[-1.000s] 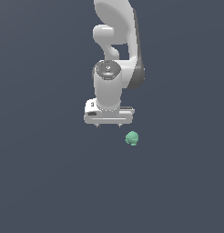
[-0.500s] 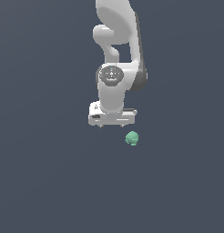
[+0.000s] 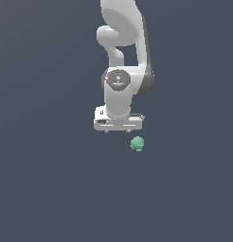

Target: Pick up the object and move it to a goal position.

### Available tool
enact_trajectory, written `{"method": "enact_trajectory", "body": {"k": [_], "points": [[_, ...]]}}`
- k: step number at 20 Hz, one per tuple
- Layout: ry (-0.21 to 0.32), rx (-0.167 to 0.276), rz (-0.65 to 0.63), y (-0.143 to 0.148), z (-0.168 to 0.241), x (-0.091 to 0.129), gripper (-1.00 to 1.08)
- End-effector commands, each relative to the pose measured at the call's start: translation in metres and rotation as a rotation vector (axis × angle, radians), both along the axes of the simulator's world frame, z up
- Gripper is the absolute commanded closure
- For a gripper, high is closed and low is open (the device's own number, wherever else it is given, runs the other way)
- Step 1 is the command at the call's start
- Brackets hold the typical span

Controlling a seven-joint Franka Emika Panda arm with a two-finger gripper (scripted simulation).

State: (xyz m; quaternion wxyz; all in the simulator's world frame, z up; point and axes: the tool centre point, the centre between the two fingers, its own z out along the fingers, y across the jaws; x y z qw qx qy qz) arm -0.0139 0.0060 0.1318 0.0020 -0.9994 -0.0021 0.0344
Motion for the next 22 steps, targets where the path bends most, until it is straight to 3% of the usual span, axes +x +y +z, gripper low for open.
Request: {"method": "enact_trajectory", "body": {"k": [1,22], "points": [[-0.002,-0.001,-0.020,0.005,-0.002,0.001,-0.92],[-0.052,-0.019,-0.378,0.084,-0.033,0.007,-0.92]]}}
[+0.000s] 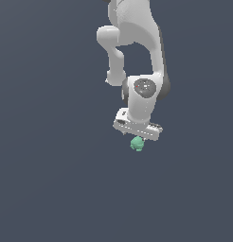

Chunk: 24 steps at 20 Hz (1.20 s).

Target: Pick up the object and move it to a goal position.

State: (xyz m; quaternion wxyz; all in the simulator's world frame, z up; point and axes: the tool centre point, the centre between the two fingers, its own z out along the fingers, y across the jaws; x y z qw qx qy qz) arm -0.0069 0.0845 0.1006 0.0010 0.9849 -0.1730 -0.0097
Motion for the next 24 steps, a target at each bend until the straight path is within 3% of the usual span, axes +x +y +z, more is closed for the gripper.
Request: {"method": "enact_trajectory", "body": {"k": [1,17,24], "points": [[-0.006,-0.001,-0.041,0.008,-0.003,0.000,-0.92],[-0.019,-0.003,-0.125,0.027,-0.012,0.000,-0.92],[-0.019,-0.003,-0.127,0.027,-0.041,-0.001,-0.92]]}}
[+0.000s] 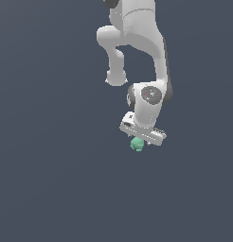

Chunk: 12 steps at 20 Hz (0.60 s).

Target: Pick up the object and move it to a goal position.

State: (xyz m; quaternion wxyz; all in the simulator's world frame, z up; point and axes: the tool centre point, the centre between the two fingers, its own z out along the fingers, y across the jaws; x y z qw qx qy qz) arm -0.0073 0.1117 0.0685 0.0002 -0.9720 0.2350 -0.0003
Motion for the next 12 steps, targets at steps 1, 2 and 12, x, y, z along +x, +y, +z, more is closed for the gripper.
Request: {"method": "enact_trajectory", "body": {"k": [1,2,12], "points": [[0.001,0.000,-0.001,0.000,-0.014,-0.001,-0.92],[0.001,0.000,-0.001,0.000,-0.018,-0.001,-0.92],[0.001,0.000,-0.002,0.000,-0.029,0.000,1.08]]}}
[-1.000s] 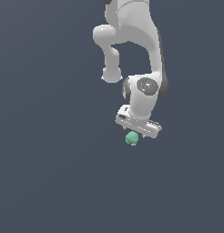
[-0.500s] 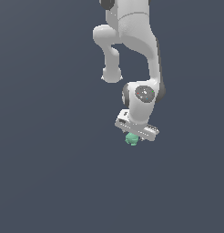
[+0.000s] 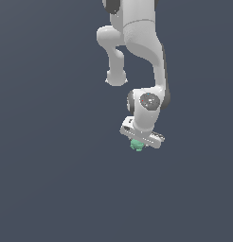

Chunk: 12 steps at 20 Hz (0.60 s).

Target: Pick up the object and move it to a goal position.

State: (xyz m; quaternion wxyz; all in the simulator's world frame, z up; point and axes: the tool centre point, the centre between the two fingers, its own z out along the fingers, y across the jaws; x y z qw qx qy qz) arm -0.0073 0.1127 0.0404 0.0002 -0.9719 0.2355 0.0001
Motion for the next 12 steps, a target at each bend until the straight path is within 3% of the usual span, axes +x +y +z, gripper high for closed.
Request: {"method": "enact_trajectory", "body": {"k": [1,12], "points": [[0.000,0.000,-0.001,-0.0006,-0.0007,0.0002,1.08],[0.000,0.000,0.000,-0.0010,0.0055,0.0043,1.08]]}}
